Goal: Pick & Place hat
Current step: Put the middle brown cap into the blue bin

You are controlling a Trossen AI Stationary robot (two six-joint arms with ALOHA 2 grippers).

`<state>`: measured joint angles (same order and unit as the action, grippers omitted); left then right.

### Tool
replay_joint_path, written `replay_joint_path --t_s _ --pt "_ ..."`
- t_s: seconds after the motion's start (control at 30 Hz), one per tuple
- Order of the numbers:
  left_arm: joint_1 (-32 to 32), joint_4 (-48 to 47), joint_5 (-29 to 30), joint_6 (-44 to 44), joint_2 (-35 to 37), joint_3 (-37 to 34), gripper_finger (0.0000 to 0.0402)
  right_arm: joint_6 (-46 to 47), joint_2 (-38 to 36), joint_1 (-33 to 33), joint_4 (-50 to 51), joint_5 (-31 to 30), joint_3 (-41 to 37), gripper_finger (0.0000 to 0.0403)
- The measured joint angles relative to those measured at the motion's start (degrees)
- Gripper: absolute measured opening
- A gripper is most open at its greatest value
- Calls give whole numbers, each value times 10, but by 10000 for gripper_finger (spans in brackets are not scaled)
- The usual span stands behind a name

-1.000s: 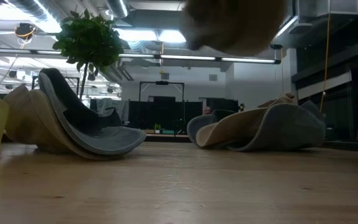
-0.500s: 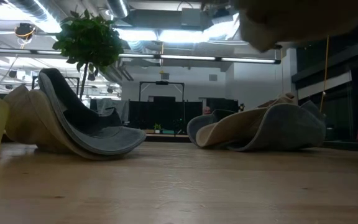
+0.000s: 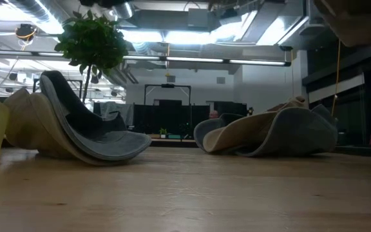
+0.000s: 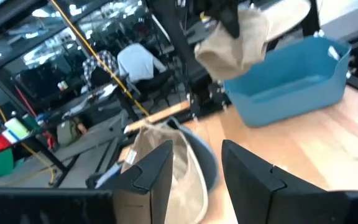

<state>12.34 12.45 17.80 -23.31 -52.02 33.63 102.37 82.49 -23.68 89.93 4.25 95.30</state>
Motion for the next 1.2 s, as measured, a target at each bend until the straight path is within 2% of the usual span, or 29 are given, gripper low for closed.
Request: replay_joint_path --t_s 0.23,0.6,0.7,0.9,1.07,1.2 --pt "-28 7 3 -10 -49 0 130 40 16 -30 0 -17 -1 7" --pt "-39 7 3 -15 -69 0 132 46 26 -96 -1 -10 -5 7" --pt "-39 8 3 -15 -69 0 130 46 11 -103 -1 -2 -38 7" --pt "-39 11 3 -15 -69 0 128 67 -44 -107 2 56 -143 8" --pt "-39 16 3 -15 -69 0 127 118 -91 -107 2 58 -185 14" --pt "-39 23 4 -27 -69 0 127 152 -100 -107 2 57 -198 12"
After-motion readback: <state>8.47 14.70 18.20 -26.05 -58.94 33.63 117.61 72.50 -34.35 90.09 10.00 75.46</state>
